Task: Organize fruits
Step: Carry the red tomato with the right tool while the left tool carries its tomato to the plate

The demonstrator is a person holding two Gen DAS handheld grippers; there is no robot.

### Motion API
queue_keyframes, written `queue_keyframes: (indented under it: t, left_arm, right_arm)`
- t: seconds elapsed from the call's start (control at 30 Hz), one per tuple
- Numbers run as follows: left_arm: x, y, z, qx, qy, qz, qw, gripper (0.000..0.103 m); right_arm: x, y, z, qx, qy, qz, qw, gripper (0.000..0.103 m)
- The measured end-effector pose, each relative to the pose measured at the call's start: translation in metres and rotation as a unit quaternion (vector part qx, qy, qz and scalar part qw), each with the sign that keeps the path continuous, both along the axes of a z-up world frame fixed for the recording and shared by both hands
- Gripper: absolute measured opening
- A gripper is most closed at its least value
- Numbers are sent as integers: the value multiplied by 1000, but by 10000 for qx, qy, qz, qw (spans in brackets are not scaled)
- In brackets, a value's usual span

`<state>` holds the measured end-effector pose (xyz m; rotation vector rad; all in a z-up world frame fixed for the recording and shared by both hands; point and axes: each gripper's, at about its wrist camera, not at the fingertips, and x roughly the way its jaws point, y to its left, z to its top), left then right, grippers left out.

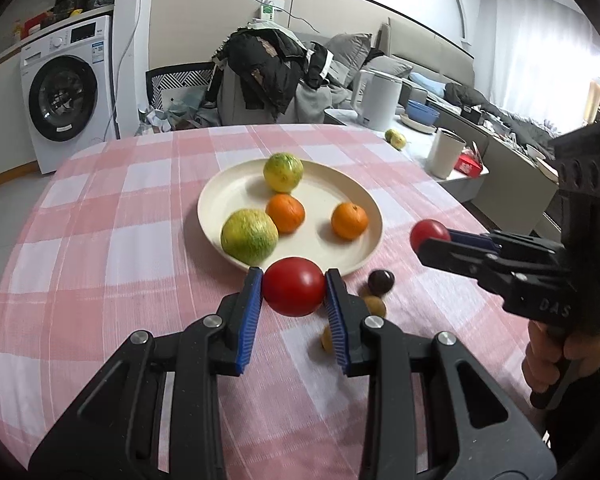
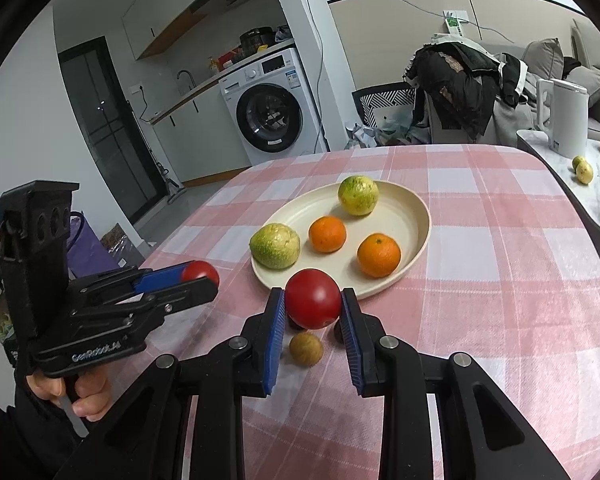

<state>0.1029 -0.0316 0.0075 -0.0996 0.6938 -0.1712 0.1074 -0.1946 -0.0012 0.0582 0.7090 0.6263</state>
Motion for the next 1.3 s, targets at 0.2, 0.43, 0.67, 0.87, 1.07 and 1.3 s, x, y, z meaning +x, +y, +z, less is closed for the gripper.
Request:
queue_keyframes:
  t: [0.2,0.43,0.67,0.87,1.07,1.3]
  left_arm:
    - [21,0,-1,29,8,86,10000,28]
    - [41,-3,-4,47,22,101,9999,28]
    - [58,3,-4,134,11,196,9997,28]
    - [71,11,-2,223,-95,304,9992,28]
    - [83,16,-1,236,-180,299,9991,28]
    - [103,23,-6,317,-95,394,9987,28]
  right_arm:
    - [12,0,3,-76,-39,-52,10000,28]
    - [29,1,4,-125,-36,-141,9998,28]
    - [46,-1,7,-160,-54,-325,9993,28]
    - [60,-3,7,-141,-14,-474,9988,28]
    - [77,-3,6,-132,54,-572,9983,28]
    - [92,-1,-1,-61,217,-661,9976,28]
